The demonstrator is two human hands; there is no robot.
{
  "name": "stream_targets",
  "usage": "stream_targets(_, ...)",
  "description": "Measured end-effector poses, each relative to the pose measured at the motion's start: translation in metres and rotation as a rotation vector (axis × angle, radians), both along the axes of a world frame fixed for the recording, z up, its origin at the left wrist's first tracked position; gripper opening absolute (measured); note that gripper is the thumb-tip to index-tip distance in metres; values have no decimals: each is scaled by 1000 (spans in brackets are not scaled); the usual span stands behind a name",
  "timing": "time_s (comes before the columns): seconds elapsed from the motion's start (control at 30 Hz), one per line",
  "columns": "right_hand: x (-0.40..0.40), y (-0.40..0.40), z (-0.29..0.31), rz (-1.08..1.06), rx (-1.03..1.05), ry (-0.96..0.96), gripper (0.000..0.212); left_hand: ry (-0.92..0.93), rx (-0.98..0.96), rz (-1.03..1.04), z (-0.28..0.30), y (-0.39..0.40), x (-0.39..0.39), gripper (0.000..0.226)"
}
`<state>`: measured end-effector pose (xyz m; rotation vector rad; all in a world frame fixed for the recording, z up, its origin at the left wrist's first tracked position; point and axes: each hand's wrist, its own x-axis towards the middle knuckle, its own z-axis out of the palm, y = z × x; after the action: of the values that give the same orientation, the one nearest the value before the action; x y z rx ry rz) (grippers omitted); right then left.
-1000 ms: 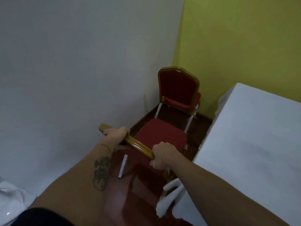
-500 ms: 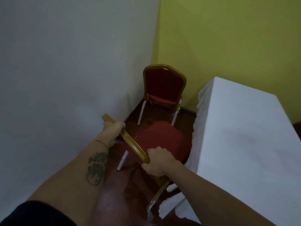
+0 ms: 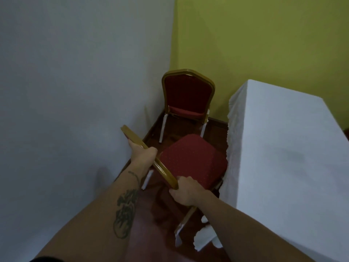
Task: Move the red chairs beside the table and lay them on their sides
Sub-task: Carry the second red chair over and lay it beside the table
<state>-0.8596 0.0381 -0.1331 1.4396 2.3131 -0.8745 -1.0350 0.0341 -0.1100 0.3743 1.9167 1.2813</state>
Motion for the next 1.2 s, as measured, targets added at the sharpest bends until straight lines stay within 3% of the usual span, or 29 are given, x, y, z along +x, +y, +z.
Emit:
stream_targets(0.4,-46,41,-3,27,-83,23,48,-42,4,-97,1,44,-50,89)
stream_targets(0.67,-90,44,-1,-70,-107,41,81,-14,-33,-269,-2,76,-99,84)
stream_targets(0.9,-139,44,9,-262,-103,55,77,18,-25,-465,1,106,-139,63)
stream_targets(1.2,-166,34,13,-421,-73,44,73,-4,-50,-670,-16,146,-160,75)
